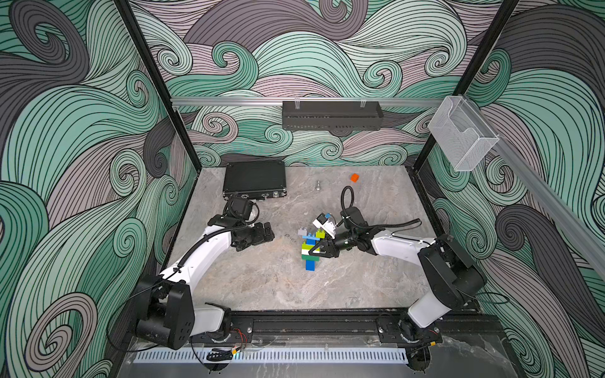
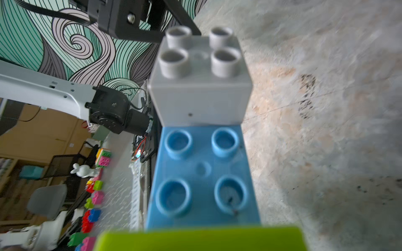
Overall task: Assemble a carrot with lego
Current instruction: Adjust the lego brick at the center of the board.
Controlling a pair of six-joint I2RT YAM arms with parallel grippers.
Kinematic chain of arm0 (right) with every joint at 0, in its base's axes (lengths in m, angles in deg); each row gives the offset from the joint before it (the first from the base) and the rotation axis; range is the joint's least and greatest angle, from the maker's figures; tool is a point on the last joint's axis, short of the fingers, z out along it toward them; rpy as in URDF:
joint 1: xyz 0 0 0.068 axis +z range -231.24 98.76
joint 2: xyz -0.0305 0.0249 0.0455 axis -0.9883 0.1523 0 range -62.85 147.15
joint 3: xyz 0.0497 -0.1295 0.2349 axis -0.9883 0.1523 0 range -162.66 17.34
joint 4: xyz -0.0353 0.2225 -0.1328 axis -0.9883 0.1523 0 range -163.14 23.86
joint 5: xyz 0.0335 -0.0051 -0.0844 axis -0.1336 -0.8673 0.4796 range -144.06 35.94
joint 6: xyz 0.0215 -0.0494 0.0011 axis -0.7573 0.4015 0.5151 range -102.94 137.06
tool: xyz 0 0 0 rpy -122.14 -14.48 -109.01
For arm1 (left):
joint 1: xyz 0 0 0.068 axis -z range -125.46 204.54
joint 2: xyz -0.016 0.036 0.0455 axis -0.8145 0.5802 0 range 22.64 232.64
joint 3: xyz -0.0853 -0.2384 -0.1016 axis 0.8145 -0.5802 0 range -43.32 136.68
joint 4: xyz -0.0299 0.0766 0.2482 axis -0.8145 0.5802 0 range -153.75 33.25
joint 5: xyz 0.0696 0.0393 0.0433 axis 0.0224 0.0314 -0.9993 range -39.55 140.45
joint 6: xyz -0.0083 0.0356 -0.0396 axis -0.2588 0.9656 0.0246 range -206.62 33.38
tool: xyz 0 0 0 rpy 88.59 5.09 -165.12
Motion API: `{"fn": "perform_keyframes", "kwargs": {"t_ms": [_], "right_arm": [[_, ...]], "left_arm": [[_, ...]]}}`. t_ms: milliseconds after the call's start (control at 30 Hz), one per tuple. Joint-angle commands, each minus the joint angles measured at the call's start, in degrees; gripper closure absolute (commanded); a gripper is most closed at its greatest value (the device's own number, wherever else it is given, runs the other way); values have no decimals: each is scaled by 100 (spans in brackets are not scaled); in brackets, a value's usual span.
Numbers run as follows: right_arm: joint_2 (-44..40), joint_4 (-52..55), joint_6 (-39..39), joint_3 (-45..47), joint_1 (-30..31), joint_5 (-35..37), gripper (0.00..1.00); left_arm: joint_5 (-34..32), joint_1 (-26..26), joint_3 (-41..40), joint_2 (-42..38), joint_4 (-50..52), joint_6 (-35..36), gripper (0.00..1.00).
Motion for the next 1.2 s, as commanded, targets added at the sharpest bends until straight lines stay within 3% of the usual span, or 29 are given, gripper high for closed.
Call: {"fn": "perform_keyframes", "kwargs": {"t_ms": [0, 400, 900, 1067, 1167], "right_arm": [[227, 1286, 187, -343, -26, -494, 74], [1363, 1829, 78, -829, -173, -868, 76], [2113, 2089, -133, -1154, -395, -1293, 76], [2274, 2307, -52, -1269, -400, -1289, 73], [2321, 2326, -34, -1343, -412, -1257, 64]], "left_arm": [[27, -55, 236, 22, 19, 46, 1], [-3, -57, 218, -51, 81, 78, 1], [-21, -55, 172, -39, 41, 47, 1], [-62, -55, 165, -71, 64, 48, 1], [-95, -58, 166, -82, 81, 44, 1]]}}
